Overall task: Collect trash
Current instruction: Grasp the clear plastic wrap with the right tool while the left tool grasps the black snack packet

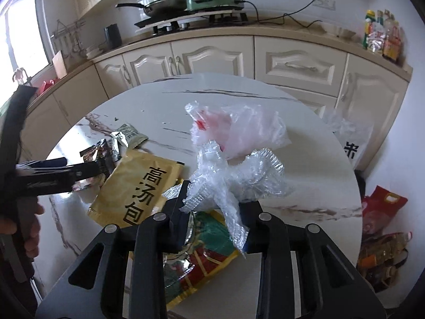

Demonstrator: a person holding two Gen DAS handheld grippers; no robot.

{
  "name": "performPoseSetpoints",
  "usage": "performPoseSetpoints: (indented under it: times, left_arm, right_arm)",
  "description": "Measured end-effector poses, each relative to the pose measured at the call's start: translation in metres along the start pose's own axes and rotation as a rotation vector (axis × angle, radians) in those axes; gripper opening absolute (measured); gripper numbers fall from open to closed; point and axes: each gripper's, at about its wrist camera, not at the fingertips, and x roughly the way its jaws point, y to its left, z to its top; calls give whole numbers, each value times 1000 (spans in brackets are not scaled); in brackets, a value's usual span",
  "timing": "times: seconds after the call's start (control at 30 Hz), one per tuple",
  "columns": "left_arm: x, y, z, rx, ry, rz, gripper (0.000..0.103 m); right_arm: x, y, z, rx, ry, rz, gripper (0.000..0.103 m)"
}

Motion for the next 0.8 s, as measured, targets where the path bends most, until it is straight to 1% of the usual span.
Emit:
performPoseSetpoints:
  times: [0.1,0.17,0.33,0.4,0.43,0.53,0.57,0.6,0.63,0.67,0.73,0.8]
  left_arm:
    - [10,1,5,15,-14,65,102]
    - [14,1,8,24,-26,82,102]
    - [18,-3,-2,69,-49,75,100]
    - [13,1,-7,81,-58,63,92]
    - [11,3,-9,90,-65,57,90]
    - [6,5,-16,117,-77,35,76]
    - [3,7,-19,123,-80,25,63]
    - [0,8,-20,129,-82,17,48]
    - [-2,10,-21,134,-80,5,40]
    - [-4,15,-21,134,-76,-7,35]
    - [-8,24,-24,128,-76,-35,29]
    - [-12,32,-26,113,-79,-75,19]
  right_arm:
    - [0,2,1,-7,-2,6,29]
    - [0,4,1,-8,-2,8,29]
    - [-2,9,1,-9,-8,24,29]
    - [-5,11,1,-14,-16,28,29]
    - [-6,12,1,-15,-20,30,29]
    - [-13,16,3,-16,-38,38,29]
    - [-14,17,3,-19,-42,41,29]
    - [-16,19,4,-20,-44,45,29]
    - [-18,22,4,-23,-48,49,29]
    - [-20,25,4,-27,-52,54,29]
    - [-22,30,5,-37,-52,64,29]
    - [-24,35,5,-45,-58,70,29]
